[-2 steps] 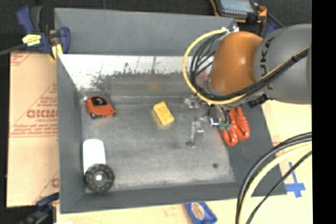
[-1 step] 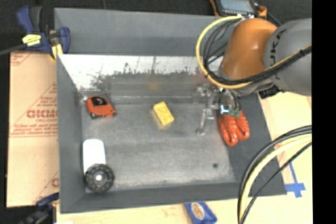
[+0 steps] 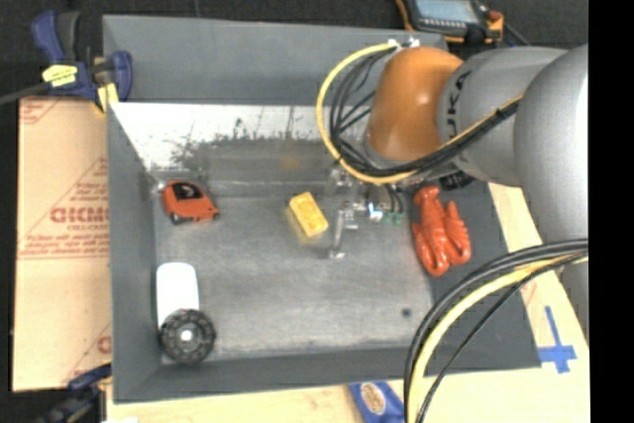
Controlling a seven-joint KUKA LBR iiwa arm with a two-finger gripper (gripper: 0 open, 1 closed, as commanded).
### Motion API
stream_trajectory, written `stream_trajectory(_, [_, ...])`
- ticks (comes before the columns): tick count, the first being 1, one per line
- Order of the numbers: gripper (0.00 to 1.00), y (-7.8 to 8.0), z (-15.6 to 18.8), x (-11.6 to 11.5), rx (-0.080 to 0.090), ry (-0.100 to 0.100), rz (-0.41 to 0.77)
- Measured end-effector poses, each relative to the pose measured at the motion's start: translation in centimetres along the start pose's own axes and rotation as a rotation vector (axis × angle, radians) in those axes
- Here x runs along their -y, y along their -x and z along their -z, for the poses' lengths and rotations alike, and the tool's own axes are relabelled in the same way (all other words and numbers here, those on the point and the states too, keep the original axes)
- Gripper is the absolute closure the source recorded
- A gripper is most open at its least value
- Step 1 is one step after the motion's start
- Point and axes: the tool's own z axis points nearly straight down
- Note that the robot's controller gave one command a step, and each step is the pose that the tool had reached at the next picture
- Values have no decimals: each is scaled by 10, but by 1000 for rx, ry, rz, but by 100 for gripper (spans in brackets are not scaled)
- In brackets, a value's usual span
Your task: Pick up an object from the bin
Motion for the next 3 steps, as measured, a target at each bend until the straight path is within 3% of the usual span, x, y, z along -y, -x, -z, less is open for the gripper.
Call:
stream_trajectory(1, [100, 13, -18, -29, -1, 1, 213])
stream_trajectory(3, [100, 13, -17, -29, 0, 1, 213])
